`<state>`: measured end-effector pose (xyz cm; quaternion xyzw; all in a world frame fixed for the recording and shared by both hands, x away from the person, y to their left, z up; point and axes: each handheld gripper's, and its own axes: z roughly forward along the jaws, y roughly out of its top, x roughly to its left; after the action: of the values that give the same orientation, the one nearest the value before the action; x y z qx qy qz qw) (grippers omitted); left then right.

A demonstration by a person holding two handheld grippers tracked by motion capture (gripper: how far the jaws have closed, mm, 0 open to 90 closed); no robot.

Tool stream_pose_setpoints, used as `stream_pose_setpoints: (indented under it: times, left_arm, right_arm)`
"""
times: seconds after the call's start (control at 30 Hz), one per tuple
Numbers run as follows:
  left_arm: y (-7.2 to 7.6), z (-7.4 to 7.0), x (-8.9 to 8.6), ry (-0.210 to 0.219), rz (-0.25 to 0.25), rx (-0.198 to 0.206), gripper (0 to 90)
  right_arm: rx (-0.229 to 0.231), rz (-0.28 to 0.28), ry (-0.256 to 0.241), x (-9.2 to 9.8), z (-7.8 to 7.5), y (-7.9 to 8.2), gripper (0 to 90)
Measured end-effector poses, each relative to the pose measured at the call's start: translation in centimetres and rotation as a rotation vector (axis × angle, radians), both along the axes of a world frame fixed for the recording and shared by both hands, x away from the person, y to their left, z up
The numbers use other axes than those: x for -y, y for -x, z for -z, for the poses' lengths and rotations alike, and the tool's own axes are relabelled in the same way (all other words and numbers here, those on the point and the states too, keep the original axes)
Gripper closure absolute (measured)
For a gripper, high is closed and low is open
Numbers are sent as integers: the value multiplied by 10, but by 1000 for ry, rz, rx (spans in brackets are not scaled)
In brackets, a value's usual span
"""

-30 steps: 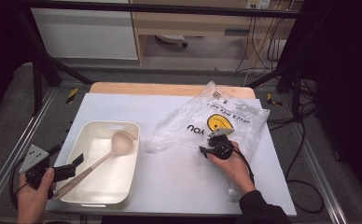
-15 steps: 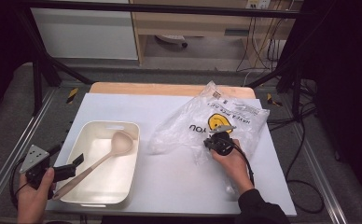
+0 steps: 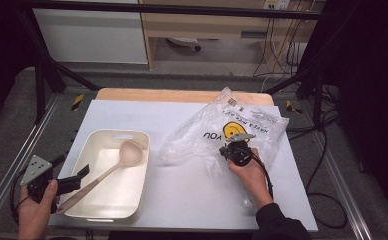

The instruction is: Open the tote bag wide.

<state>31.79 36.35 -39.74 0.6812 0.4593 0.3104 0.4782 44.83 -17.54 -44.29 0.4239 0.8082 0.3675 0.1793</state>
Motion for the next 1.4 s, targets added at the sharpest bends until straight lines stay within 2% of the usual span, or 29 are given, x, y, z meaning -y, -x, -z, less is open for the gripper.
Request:
stream_pose_setpoints:
  times: [0.2,0.5,0.83,1.03,1.2,1.23,1.3,1.33,1.37,1.4]
  left_arm:
    - [0,0,0,0,-1,0,49]
    - [0,0,0,-4,-3,3,49]
    - [0,0,0,-1,1,0,49]
    - [0,0,1,3,3,-2,49]
    - [0,0,0,0,2,-2,49]
    - [0,0,0,1,2,-2,49]
    - [0,0,0,1,2,-2,49]
    - [0,0,0,1,2,-2,49]
    - [0,0,0,1,2,-2,49]
    - [0,0,0,0,2,-2,49]
  right_arm:
    - [4,-5,-21,2,-8,5,900]
    - [-51,-62,-7,-12,-6,13,900]
    - [-35,-74,9,-14,-4,14,900]
    - [-21,-67,36,-16,2,12,801]
    - [-5,-64,80,-18,7,11,644]
    - [-5,-64,80,-18,7,11,644]
    - [-3,-55,90,-18,8,10,547]
    - [-1,-34,95,-18,8,9,442]
    - [-1,-34,95,-18,8,9,442]
    - [1,-16,96,-17,9,7,381]
